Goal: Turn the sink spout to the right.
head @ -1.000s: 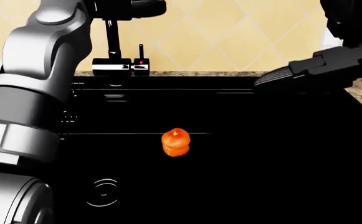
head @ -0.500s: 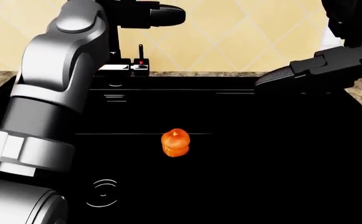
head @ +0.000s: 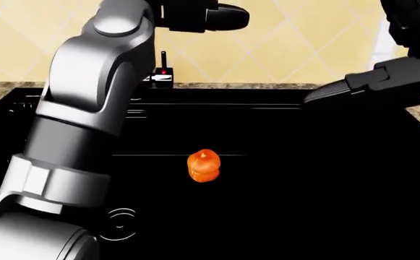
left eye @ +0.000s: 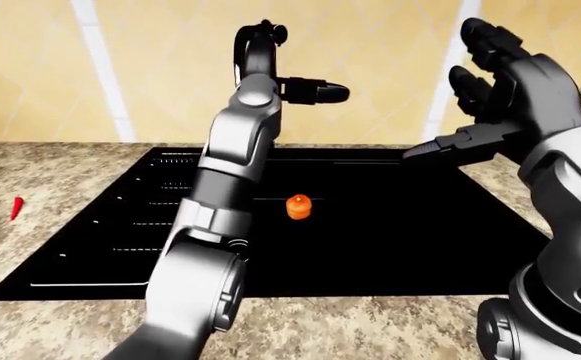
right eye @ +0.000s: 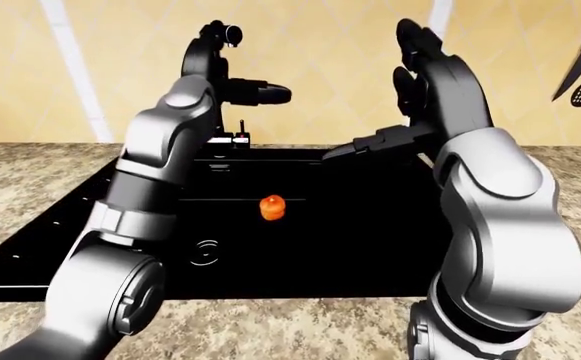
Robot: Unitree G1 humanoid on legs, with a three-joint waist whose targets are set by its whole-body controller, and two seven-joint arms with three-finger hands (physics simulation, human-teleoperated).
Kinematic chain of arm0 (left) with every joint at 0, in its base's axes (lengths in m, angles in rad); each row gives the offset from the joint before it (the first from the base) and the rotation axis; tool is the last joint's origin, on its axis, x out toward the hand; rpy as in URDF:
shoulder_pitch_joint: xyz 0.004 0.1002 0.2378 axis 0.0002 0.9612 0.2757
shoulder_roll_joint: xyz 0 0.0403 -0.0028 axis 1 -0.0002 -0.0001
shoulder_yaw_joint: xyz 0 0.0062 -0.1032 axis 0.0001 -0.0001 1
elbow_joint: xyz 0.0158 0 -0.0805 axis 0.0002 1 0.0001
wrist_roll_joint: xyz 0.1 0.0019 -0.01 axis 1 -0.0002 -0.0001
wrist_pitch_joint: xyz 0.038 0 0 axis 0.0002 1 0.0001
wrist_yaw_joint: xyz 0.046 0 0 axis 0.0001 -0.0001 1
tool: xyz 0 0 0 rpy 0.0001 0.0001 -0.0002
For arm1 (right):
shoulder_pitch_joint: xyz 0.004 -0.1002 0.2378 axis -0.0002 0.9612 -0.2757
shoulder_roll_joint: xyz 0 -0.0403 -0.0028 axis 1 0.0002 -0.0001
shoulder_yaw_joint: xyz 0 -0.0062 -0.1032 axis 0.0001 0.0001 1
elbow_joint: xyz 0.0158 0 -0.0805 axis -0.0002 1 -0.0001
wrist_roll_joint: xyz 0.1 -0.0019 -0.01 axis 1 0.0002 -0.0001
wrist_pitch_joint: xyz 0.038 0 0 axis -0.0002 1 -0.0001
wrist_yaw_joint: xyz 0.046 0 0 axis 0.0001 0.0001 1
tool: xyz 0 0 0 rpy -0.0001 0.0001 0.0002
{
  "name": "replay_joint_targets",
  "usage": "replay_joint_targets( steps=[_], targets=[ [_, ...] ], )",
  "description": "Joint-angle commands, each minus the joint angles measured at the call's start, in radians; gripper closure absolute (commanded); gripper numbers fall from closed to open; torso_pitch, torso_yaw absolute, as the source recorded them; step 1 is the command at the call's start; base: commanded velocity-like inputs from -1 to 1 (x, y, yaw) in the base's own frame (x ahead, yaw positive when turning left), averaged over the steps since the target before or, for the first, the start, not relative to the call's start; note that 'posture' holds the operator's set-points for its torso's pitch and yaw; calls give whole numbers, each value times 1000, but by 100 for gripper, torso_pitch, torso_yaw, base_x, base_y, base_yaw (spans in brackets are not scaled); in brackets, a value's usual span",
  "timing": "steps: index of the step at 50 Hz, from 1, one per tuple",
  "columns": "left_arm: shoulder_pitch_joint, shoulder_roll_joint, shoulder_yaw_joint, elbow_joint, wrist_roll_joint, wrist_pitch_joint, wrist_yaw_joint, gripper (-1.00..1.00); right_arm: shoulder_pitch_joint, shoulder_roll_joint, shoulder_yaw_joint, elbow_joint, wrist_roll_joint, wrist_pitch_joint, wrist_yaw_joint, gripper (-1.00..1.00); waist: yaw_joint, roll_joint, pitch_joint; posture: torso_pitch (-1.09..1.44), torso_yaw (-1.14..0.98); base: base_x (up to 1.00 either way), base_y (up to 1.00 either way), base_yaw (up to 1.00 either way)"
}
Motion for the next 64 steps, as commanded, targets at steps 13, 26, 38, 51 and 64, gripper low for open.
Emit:
replay_joint_targets(
  steps=[13, 26, 38, 51, 64],
  targets=[
    [-34, -18, -5, -63, 10, -3, 12, -100, -30, -18, -15, -21, 4, -12, -7, -100, 0, -8, -10, -40, 0, 0, 0, 0],
    [-48, -36, -9, -27, 16, -18, 19, -100, -27, -26, -23, -28, 14, -7, -9, -100, 1, -11, -11, -40, 0, 0, 0, 0],
    [-51, -63, -22, -13, 27, -20, 30, -100, -29, -36, -30, -40, 22, 7, -8, -100, 1, -14, -11, -40, 0, 0, 0, 0],
    [-90, -74, -17, 59, 29, -53, 32, -100, -26, -42, -35, -51, 27, 15, -8, -100, 1, -17, -10, -40, 0, 0, 0, 0],
    [-117, -76, -11, 175, 27, -123, 37, -100, -31, -48, -35, -60, 30, 28, -8, -100, 1, -19, -10, -40, 0, 0, 0, 0]
  ],
)
